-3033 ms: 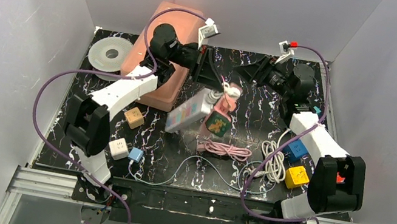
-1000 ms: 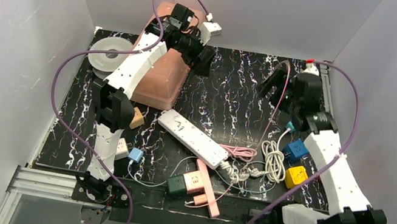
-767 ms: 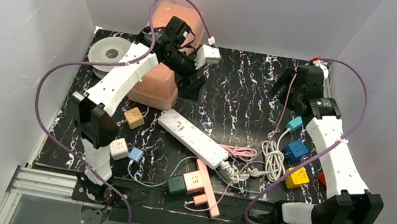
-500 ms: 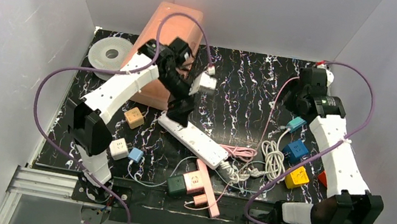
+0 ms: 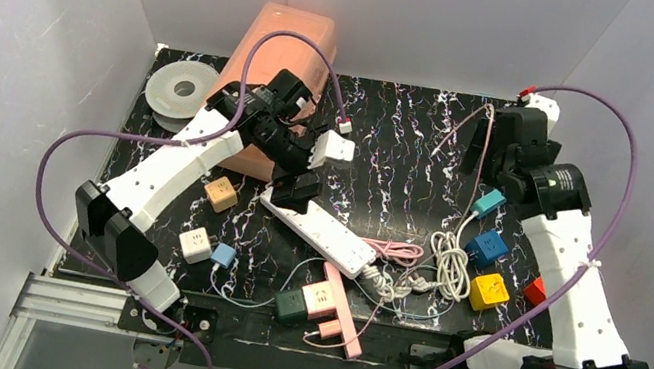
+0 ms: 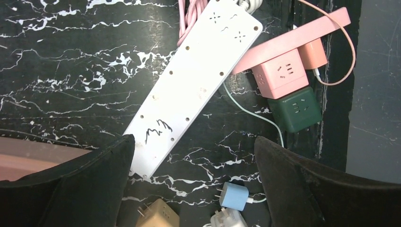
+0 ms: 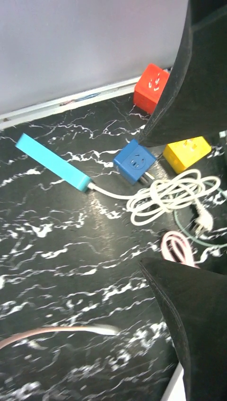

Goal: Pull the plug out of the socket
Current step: Move the socket to the center of the board.

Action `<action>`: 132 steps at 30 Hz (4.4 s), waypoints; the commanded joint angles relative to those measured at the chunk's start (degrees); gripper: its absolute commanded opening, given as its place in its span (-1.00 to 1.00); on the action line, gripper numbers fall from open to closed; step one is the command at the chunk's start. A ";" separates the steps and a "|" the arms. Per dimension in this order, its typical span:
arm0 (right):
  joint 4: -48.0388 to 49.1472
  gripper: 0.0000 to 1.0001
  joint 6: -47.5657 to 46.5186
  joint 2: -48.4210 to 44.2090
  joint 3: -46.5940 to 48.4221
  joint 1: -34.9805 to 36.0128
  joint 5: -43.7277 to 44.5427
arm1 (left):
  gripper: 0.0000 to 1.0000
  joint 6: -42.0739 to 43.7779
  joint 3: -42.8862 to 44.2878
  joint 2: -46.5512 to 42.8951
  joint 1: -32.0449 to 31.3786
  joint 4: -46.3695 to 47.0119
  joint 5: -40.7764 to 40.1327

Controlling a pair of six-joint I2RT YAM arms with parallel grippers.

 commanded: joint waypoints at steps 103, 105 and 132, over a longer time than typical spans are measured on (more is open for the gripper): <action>31.26 -0.97 5.19 30.37 -11.19 -0.09 -41.15 | 0.97 -25.91 8.11 -13.44 22.87 -7.77 7.34; 32.38 -0.97 7.04 31.52 -11.43 -2.12 -41.51 | 0.96 -25.84 7.95 -13.63 22.85 -7.62 7.48; 12.59 0.67 9.38 17.87 0.22 -0.90 -13.40 | 0.97 -23.79 3.42 -15.34 22.87 -8.19 8.37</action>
